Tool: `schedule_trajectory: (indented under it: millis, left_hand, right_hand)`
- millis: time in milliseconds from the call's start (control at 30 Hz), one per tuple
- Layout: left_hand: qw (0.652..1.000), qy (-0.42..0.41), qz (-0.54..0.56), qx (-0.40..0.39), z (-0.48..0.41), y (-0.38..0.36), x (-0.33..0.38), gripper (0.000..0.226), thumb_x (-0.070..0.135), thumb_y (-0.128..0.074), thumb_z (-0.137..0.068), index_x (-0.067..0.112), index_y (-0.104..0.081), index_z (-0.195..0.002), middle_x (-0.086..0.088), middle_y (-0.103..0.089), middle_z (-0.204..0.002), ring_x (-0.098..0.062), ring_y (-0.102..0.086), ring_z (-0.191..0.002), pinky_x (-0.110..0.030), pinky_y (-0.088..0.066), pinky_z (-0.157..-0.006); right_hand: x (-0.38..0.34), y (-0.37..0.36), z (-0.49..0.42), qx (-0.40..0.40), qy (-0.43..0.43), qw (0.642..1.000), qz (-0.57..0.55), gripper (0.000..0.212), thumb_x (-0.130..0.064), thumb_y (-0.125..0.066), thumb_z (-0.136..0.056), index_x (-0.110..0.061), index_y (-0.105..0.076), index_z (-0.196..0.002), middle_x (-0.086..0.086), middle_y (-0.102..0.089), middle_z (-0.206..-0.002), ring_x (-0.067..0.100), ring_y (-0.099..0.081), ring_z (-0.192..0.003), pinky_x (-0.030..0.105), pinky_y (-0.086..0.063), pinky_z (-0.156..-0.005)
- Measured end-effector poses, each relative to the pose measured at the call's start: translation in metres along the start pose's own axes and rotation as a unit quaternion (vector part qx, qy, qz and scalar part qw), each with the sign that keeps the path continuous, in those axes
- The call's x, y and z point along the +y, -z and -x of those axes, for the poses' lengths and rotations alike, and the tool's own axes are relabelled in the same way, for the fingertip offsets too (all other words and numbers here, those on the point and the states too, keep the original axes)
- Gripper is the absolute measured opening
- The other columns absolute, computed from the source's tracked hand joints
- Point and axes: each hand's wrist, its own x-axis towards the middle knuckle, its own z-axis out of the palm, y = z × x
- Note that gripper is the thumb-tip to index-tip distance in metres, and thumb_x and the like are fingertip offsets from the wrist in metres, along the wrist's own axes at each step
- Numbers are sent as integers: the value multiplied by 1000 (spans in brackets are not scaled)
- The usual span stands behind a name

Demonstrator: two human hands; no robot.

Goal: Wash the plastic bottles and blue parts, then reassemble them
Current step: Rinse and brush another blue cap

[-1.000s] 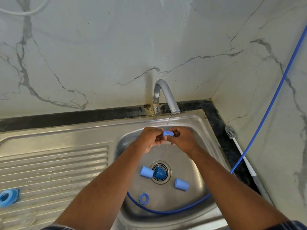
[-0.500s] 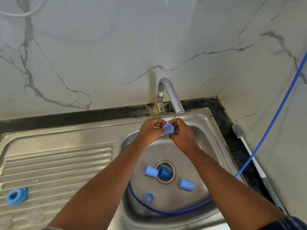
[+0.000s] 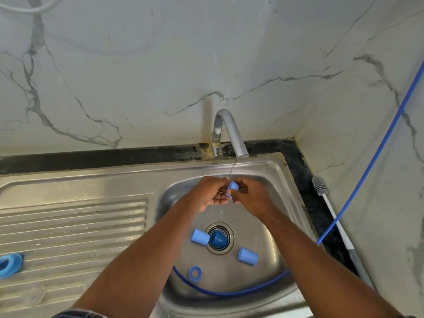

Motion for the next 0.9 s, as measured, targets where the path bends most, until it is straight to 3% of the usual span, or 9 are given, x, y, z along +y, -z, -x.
schedule_trajectory:
  millis: [133, 233, 333, 433, 600, 800, 900]
  left_hand:
    - [998, -36, -41, -5, 17, 2, -6, 20, 22, -69, -96, 8, -67, -110, -12, -73, -97, -16, -72, -86, -29, -61, -78]
    - [997, -56, -34, 31, 32, 0, -11, 19, 16, -71, -94, 11, -63, -111, -15, -72, -101, -19, -74, -88, -32, -61, -80]
    - [995, -59, 0, 84, 49, -6, -18, 32, 13, -67, -96, 14, -52, -124, -20, -68, -109, -27, -74, -92, -32, -62, -72]
    - [993, -71, 25, 90, 60, -10, -25, 19, 15, -56, -102, 9, -60, -119, -21, -68, -113, -25, -72, -96, -28, -60, -69]
    - [988, -83, 97, 83, 76, -46, -45, 18, 12, -50, -104, 9, -67, -111, -20, -67, -109, -27, -70, -94, -36, -62, -79]
    - [989, -37, 144, 7, 71, -128, -62, 21, 6, -50, -102, 2, -66, -114, -20, -66, -101, -26, -68, -88, -33, -63, -74]
    - [989, -25, 141, -30, 68, -165, -66, 16, 7, -56, -100, 4, -67, -110, -18, -66, -100, -25, -67, -88, -34, -63, -75]
  right_hand:
    - [-5, -1, 10, -13, 9, 1000, -3, 40, -24, -86, -75, -21, -70, -111, -6, -74, -99, 10, -70, -92, 34, -58, -87]
    - [-6, -1, 17, -41, 12, 999, -29, 55, -17, -89, -69, -19, -68, -120, -5, -74, -103, 13, -71, -96, 41, -58, -92]
    - [-8, 1, 29, -48, 24, 998, -29, 50, -6, -84, -74, -15, -67, -120, -3, -72, -103, 13, -70, -96, 41, -58, -93]
    - [-14, 4, 41, -34, 39, 998, -41, 39, -6, -77, -83, -13, -68, -120, -1, -71, -106, 13, -69, -98, 37, -57, -94]
    - [7, 31, 81, 87, 76, 993, 21, 20, -14, -65, -92, -19, -72, -110, -6, -73, -108, 9, -66, -96, 26, -53, -90]
    - [81, 94, 125, 295, 28, 946, 131, 7, -11, -64, -90, -15, -70, -90, 6, -71, -88, 28, -67, -80, 35, -51, -70]
    - [118, 120, 146, 324, -45, 911, 252, 9, -4, -64, -86, -11, -62, -81, 14, -64, -80, 37, -65, -72, 40, -50, -65]
